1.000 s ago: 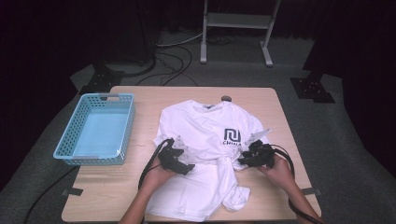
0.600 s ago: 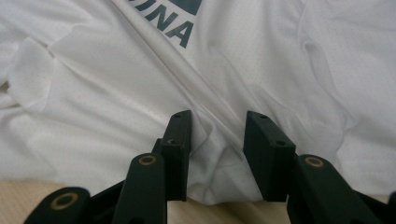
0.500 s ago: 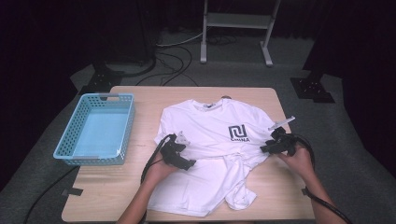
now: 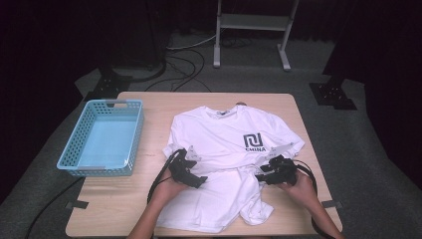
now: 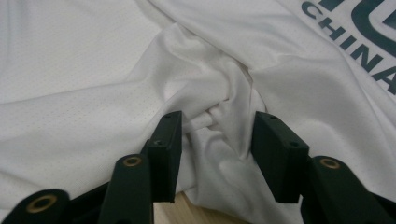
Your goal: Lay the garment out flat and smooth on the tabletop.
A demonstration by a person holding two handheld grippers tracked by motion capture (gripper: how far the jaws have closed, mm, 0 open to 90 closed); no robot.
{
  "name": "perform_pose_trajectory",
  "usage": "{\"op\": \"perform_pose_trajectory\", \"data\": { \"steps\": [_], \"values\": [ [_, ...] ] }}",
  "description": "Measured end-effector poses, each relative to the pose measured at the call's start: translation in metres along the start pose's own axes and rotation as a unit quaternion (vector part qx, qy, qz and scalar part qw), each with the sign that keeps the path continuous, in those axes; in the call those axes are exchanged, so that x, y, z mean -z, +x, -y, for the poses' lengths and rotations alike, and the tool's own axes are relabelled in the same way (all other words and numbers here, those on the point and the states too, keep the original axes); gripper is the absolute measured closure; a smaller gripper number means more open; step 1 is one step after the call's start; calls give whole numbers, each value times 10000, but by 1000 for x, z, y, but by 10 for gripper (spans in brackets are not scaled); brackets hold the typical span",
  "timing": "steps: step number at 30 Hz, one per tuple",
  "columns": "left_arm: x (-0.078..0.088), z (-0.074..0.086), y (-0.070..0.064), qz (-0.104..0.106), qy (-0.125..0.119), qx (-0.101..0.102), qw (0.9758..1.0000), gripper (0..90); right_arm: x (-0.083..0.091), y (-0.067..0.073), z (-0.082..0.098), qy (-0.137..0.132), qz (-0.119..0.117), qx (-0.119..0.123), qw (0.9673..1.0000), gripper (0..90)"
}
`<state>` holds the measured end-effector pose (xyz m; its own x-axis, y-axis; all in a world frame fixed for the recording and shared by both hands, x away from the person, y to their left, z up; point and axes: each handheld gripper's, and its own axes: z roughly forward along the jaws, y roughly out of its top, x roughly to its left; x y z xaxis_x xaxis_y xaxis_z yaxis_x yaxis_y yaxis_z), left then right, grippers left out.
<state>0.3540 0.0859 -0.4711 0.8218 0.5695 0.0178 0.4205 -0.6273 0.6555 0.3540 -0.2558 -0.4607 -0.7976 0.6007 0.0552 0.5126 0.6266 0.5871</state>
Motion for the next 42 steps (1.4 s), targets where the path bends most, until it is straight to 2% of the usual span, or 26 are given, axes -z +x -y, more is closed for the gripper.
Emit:
{"op": "perform_pose_trajectory", "data": {
  "steps": [3,7,12,19,23,25,26,27,29,32,34,38,42],
  "values": [
    [4,4,-7,-42,65,-34,10000,170,1,7,4,-22,46,110,9999,519],
    [12,12,-18,-20,89,-50,9999,168,5,19,10,135,77,496,9986,487],
    [24,25,-38,35,149,-87,9998,168,16,33,27,141,-59,632,9979,461],
    [41,38,-64,260,364,-246,9987,169,30,59,49,174,-168,786,9966,437],
    [45,40,-67,381,435,-220,9981,168,35,76,55,309,-304,929,9947,431],
    [47,39,-66,430,402,-204,9981,168,38,81,55,443,-530,995,9926,415],
    [47,37,-65,421,341,-204,9983,168,39,81,55,520,-677,1069,9906,416],
    [47,33,-62,397,256,-189,9987,168,40,80,53,587,-807,1065,9893,417],
    [46,25,-56,323,206,-248,9990,168,45,72,47,379,-876,850,9918,417],
    [38,11,-44,254,39,-210,9994,168,48,46,36,72,-442,569,9974,417],
    [31,2,-35,156,-46,-246,9996,168,44,26,29,-22,-171,331,9993,422],
    [14,-13,-17,33,-95,-254,9996,168,31,-8,18,-79,163,-32,9998,422],
    [-1,-22,-4,-62,-24,-252,9997,148,21,-29,10,-69,412,-180,9990,405]
  ]
}}
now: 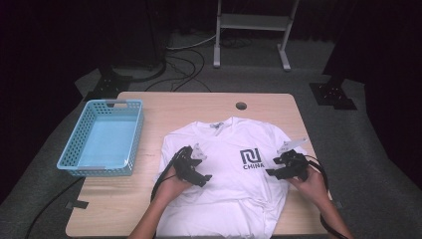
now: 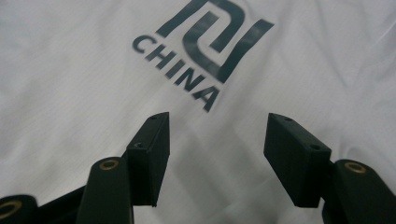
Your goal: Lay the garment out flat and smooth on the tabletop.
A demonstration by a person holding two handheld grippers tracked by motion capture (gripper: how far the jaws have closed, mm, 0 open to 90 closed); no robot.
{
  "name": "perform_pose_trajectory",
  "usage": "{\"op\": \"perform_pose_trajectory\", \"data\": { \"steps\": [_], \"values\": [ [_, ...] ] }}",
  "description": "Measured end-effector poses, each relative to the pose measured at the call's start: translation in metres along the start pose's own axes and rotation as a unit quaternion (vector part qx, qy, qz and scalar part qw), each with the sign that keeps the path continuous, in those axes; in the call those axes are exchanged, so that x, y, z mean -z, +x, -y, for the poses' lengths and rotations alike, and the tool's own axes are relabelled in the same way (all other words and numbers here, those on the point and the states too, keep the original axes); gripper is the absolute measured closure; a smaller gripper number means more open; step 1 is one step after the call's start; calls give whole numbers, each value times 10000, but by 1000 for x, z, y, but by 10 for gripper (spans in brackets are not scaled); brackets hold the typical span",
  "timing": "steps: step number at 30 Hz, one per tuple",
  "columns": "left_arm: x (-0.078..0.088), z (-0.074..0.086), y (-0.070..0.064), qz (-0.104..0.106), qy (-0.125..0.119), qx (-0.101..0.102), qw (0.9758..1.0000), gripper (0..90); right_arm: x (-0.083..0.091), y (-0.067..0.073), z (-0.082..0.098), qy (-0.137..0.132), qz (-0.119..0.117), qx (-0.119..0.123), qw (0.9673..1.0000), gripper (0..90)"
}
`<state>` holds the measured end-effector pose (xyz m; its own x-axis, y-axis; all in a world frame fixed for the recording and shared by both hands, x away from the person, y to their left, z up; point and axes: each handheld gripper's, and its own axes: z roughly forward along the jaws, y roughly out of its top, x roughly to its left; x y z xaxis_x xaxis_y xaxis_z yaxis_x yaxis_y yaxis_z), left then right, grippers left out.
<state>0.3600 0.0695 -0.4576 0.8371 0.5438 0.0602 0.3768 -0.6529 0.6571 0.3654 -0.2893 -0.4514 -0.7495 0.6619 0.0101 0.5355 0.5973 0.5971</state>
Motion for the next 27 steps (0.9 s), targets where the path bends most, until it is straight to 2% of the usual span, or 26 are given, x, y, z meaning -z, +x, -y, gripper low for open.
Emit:
{"op": "perform_pose_trajectory", "data": {
  "steps": [2,5,8,10,22,27],
  "values": [
    [-5,0,6,6,45,92,9999,148,-4,-5,-2,-22,43,-83,10000,399],
    [-6,4,9,24,133,110,9998,146,-9,-8,-1,57,45,-77,9999,396],
    [-6,12,9,58,198,161,9997,128,-13,-3,3,113,43,0,9999,385],
    [-4,19,9,72,85,263,9996,124,-13,1,5,76,31,-2,10000,383],
    [20,47,-18,68,-21,286,9996,118,-2,50,28,-145,-185,257,9994,311],
    [31,57,-31,124,44,215,9997,118,3,71,36,-101,-288,352,9989,272]
  ]
}}
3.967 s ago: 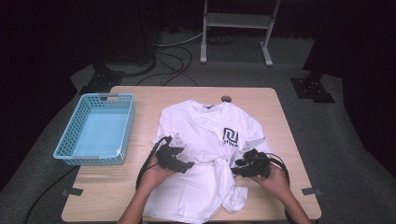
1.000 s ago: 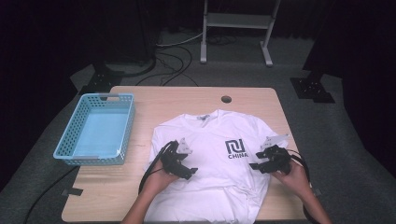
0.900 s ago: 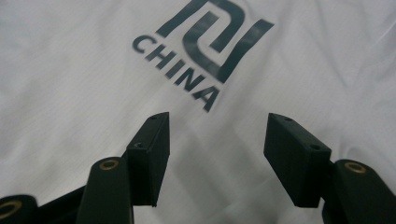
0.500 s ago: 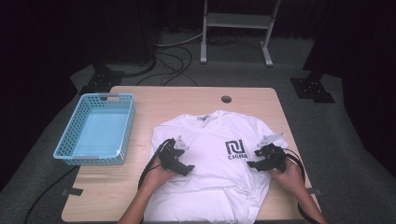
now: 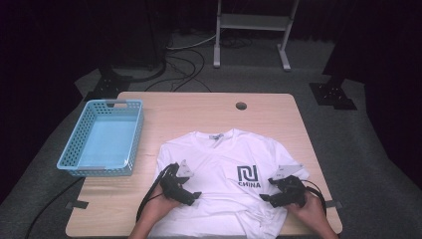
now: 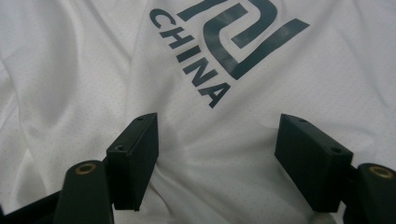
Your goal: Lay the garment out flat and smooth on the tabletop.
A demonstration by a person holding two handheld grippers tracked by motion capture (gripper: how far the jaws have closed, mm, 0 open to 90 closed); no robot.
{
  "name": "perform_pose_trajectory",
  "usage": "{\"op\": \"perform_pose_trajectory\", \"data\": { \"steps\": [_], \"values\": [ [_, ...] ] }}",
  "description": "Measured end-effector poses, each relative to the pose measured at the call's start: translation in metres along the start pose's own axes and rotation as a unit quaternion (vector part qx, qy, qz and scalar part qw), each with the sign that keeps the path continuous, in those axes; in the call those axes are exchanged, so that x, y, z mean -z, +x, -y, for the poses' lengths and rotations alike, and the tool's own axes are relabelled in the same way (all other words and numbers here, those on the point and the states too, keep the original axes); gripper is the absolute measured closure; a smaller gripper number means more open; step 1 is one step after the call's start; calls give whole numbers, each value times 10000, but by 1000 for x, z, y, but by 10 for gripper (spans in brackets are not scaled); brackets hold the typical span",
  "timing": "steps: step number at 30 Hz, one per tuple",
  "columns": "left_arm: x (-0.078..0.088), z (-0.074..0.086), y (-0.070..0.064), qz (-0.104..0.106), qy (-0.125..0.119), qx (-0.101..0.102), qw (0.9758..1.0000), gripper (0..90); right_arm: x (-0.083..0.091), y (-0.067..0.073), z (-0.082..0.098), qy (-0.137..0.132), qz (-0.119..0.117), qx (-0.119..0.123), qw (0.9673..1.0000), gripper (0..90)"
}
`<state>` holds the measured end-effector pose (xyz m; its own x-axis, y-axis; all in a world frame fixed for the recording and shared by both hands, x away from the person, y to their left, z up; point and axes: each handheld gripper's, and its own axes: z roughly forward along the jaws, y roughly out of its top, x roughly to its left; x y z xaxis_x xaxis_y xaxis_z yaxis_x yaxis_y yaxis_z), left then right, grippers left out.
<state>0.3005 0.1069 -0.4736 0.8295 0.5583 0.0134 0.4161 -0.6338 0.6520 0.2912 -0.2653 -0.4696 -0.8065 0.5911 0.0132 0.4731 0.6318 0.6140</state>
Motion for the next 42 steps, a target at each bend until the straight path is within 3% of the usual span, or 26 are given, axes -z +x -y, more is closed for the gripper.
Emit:
{"op": "perform_pose_trajectory", "data": {
  "steps": [5,10,13,18,23,27,34,39,42],
  "values": [
    [9,10,-10,44,24,-14,10000,117,3,18,4,43,-64,130,9999,270],
    [12,11,-11,73,102,-70,9999,118,9,14,2,68,-372,30,9993,297],
    [9,8,-8,18,88,-61,9999,109,18,-3,1,-6,-245,-82,9997,316],
    [2,0,-1,-8,62,-35,10000,106,29,-47,0,-99,35,-441,9990,382],
    [-3,-4,7,-17,49,40,10000,103,36,-93,2,-163,218,-929,9953,476],
    [-4,-6,12,-28,44,62,10000,103,33,-118,3,-56,256,-1206,9924,576],
    [-4,-5,16,-29,9,106,9999,104,22,-137,6,205,253,-1370,9900,674],
    [-5,-5,17,-42,10,95,9999,103,19,-142,8,156,199,-1460,9890,730],
    [-5,-5,16,-49,-5,93,9999,103,18,-141,8,137,151,-1430,9895,833]
  ]
}}
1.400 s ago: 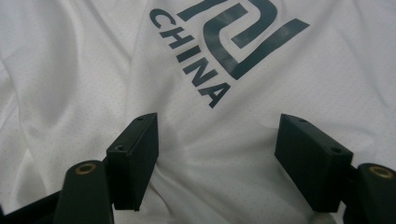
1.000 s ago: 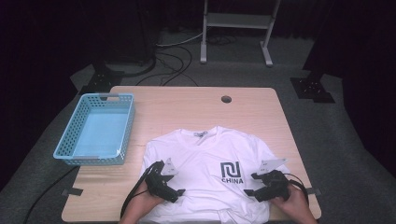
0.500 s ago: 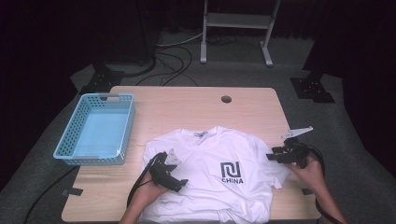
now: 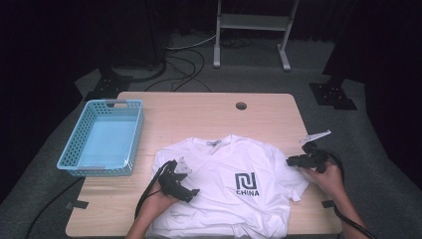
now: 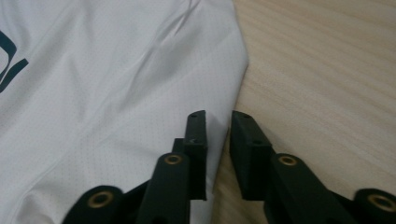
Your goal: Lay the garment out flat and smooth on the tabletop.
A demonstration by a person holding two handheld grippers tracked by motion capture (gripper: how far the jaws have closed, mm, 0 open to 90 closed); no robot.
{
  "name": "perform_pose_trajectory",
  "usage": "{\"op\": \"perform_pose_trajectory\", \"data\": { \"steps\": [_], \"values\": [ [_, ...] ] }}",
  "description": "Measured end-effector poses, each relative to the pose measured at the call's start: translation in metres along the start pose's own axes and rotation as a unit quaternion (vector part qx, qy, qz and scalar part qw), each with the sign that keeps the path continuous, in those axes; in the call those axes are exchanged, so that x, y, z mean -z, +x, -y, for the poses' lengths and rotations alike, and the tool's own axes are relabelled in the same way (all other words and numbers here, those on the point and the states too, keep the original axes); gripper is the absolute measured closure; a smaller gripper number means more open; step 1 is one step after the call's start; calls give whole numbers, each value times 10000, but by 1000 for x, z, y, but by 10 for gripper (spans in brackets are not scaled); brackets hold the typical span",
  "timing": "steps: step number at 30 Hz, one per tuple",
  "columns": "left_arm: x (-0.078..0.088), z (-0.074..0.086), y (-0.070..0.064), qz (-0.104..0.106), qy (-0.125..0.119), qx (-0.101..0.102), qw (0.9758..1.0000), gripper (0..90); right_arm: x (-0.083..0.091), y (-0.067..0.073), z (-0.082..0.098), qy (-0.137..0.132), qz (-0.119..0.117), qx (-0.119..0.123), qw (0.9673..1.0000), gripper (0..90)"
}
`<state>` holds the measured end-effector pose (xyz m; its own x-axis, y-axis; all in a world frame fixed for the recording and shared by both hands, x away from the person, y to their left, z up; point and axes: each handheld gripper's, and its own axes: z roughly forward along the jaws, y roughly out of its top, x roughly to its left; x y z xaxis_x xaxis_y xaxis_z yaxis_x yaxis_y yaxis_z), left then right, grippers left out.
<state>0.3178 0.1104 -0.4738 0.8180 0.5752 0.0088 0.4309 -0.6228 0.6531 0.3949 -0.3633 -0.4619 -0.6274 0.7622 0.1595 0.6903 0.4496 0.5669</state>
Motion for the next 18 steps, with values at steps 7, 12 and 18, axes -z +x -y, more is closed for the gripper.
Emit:
{"op": "perform_pose_trajectory", "data": {
  "steps": [7,12,18],
  "values": [
    [0,2,-2,-23,-62,13,10000,98,11,11,-7,-265,-176,126,9994,891],
    [1,5,-4,-3,-126,23,9999,98,24,42,-22,-429,-275,590,9970,890],
    [2,8,-4,-4,-195,-7,9998,98,1,82,-16,-82,-436,1047,9935,890]
  ]
}}
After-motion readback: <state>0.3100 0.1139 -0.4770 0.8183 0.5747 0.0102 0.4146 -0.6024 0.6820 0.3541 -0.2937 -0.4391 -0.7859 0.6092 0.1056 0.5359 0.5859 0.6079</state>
